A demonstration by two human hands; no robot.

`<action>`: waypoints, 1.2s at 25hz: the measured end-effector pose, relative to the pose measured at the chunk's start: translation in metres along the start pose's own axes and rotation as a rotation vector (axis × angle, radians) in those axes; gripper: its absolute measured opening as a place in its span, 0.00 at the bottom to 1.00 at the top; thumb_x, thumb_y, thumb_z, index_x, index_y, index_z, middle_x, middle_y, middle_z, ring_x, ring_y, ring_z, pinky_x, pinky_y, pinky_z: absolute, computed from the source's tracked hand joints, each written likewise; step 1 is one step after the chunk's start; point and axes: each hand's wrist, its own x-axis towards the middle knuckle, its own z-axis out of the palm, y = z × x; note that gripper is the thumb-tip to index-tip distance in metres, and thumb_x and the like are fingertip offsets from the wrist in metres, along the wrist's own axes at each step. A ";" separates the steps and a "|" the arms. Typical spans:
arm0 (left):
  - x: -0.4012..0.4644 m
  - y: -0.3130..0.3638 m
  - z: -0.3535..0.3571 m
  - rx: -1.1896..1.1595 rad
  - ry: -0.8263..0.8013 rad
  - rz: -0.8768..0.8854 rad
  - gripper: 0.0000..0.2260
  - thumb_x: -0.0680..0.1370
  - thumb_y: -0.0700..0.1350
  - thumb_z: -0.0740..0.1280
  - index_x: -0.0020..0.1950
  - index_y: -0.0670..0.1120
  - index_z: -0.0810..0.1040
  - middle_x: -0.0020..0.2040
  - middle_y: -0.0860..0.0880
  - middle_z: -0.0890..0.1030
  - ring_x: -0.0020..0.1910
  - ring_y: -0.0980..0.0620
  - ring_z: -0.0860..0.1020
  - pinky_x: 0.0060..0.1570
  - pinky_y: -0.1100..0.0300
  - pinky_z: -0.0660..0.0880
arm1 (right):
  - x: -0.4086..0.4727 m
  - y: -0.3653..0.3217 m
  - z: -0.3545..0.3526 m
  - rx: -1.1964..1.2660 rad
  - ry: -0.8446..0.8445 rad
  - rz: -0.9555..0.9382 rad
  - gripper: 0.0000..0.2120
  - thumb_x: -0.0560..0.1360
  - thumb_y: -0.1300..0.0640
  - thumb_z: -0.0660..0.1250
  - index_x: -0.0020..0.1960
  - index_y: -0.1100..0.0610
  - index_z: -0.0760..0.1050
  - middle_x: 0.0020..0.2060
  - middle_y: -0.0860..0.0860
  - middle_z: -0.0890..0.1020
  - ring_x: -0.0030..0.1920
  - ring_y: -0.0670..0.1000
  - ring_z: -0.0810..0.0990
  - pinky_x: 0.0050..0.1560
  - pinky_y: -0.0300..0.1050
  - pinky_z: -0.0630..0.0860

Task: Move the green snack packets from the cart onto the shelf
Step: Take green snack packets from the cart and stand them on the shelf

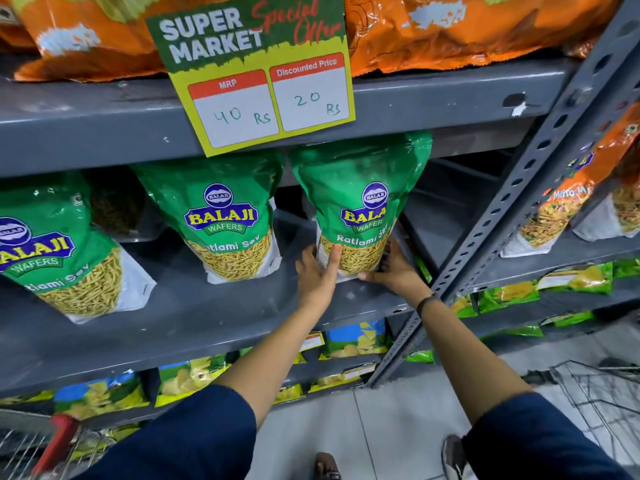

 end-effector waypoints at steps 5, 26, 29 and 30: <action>-0.009 -0.035 -0.015 -0.172 0.097 0.024 0.20 0.74 0.58 0.62 0.61 0.48 0.70 0.64 0.41 0.74 0.62 0.48 0.72 0.61 0.55 0.68 | -0.050 -0.002 0.036 0.363 0.409 0.010 0.33 0.63 0.65 0.76 0.64 0.58 0.65 0.53 0.56 0.75 0.55 0.54 0.75 0.54 0.46 0.75; 0.006 -0.080 -0.156 -0.234 0.200 0.085 0.39 0.60 0.78 0.54 0.66 0.58 0.64 0.62 0.61 0.72 0.58 0.70 0.71 0.58 0.70 0.68 | -0.014 -0.054 0.169 0.038 -0.229 -0.150 0.41 0.64 0.60 0.76 0.70 0.56 0.57 0.67 0.52 0.69 0.66 0.49 0.67 0.65 0.43 0.66; 0.003 -0.085 -0.157 -0.249 0.207 0.035 0.36 0.64 0.76 0.53 0.67 0.59 0.65 0.69 0.55 0.70 0.67 0.56 0.68 0.70 0.51 0.62 | -0.017 -0.054 0.170 0.045 -0.237 -0.170 0.44 0.62 0.58 0.78 0.71 0.54 0.56 0.70 0.51 0.67 0.68 0.48 0.66 0.68 0.46 0.66; 0.002 -0.084 -0.158 -0.247 0.209 0.029 0.35 0.67 0.75 0.52 0.68 0.58 0.65 0.70 0.54 0.69 0.69 0.54 0.67 0.71 0.50 0.61 | -0.018 -0.055 0.170 0.039 -0.204 -0.175 0.47 0.61 0.54 0.79 0.71 0.53 0.55 0.71 0.51 0.66 0.70 0.49 0.65 0.69 0.47 0.65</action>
